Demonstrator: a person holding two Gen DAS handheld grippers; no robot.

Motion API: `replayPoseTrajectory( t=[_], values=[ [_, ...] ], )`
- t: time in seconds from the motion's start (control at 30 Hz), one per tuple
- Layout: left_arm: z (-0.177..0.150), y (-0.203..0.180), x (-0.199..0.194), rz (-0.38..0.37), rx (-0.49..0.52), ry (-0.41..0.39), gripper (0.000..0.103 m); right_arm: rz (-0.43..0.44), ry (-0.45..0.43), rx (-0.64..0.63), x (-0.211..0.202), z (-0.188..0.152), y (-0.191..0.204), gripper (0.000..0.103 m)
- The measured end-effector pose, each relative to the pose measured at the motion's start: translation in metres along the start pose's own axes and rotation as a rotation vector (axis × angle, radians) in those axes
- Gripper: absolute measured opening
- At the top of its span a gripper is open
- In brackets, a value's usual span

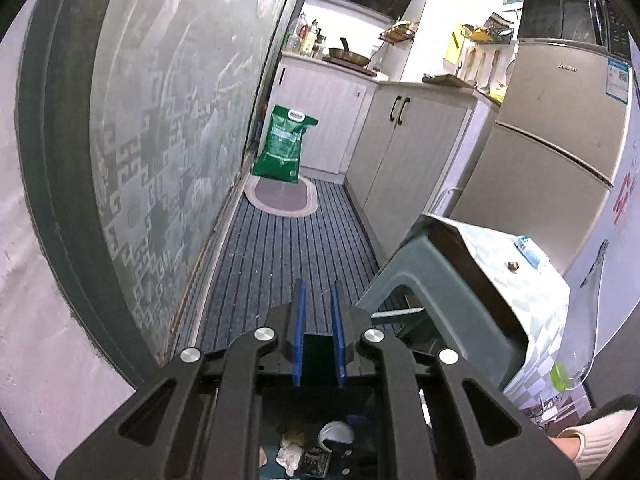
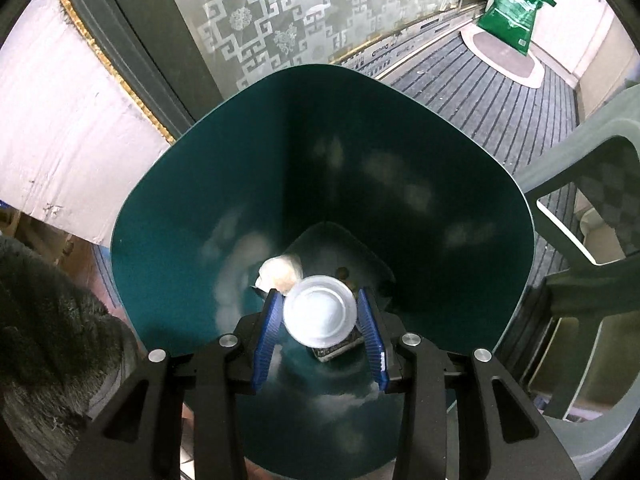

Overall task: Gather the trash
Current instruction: 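Lower the clear plastic lid into the teal bin and open the right tool, then move both tools back over the table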

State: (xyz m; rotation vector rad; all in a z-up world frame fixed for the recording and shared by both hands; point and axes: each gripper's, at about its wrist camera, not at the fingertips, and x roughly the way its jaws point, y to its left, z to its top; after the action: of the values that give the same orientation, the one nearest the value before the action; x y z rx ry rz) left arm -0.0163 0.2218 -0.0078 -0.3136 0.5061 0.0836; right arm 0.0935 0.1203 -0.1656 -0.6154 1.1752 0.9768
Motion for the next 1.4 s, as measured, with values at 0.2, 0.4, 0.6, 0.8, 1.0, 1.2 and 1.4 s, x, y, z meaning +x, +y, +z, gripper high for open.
replayPoseTrajectory(
  t=[0.2,0.4,0.6,0.8,1.0,1.2,1.4],
  values=[
    [0.008,-0.004,-0.004,-0.012,-0.015,-0.024,0.017,0.008,-0.017,0.002,-0.008,-0.003,-0.001,0.043],
    [0.021,-0.012,-0.016,-0.01,-0.013,-0.067,0.021,0.037,-0.09,-0.01,-0.037,0.001,0.005,0.043],
    [0.036,-0.022,-0.031,-0.009,-0.015,-0.116,0.026,0.041,-0.206,-0.018,-0.085,0.01,0.011,0.043],
    [0.047,-0.038,-0.038,-0.031,-0.024,-0.135,0.029,0.029,-0.319,-0.01,-0.136,0.008,0.0,0.043],
    [0.052,-0.06,-0.028,-0.068,-0.03,-0.103,0.035,-0.023,-0.426,0.033,-0.188,-0.002,-0.033,0.043],
    [0.057,-0.095,-0.007,-0.092,-0.003,-0.048,0.043,-0.1,-0.497,0.113,-0.23,-0.023,-0.085,0.043],
    [0.058,-0.143,0.02,-0.091,0.097,0.029,0.056,-0.169,-0.517,0.204,-0.261,-0.049,-0.146,0.048]
  ],
)
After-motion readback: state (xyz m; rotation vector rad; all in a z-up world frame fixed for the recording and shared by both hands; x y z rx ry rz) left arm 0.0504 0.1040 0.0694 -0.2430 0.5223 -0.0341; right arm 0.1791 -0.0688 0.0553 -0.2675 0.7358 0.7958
